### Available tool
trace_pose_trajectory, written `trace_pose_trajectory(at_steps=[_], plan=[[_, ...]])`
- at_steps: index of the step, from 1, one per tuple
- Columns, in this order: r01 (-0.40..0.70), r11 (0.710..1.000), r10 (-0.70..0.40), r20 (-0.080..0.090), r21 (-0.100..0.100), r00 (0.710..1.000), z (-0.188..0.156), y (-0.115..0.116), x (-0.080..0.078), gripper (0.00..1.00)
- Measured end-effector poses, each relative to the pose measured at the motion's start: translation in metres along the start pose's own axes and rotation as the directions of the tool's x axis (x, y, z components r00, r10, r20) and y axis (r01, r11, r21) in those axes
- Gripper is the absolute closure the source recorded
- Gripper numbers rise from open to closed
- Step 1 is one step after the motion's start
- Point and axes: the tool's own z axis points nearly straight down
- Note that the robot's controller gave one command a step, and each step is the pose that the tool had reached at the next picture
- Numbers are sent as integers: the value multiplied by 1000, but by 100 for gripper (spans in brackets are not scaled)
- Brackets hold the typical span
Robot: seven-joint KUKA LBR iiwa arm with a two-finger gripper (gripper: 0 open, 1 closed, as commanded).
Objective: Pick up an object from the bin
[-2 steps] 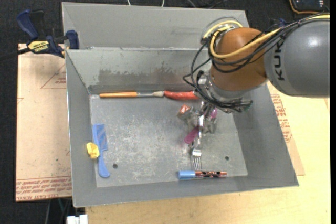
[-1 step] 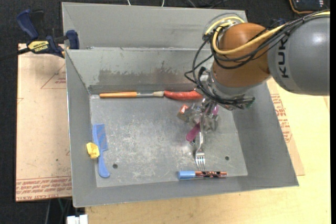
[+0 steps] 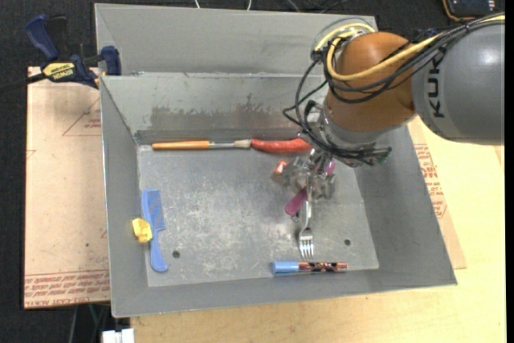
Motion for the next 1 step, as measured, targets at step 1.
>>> trace_pose_trajectory(at_steps=[1], plan=[[-2, 1000, 2, 0, -3, 1000, -28, 1, -1, 100]])
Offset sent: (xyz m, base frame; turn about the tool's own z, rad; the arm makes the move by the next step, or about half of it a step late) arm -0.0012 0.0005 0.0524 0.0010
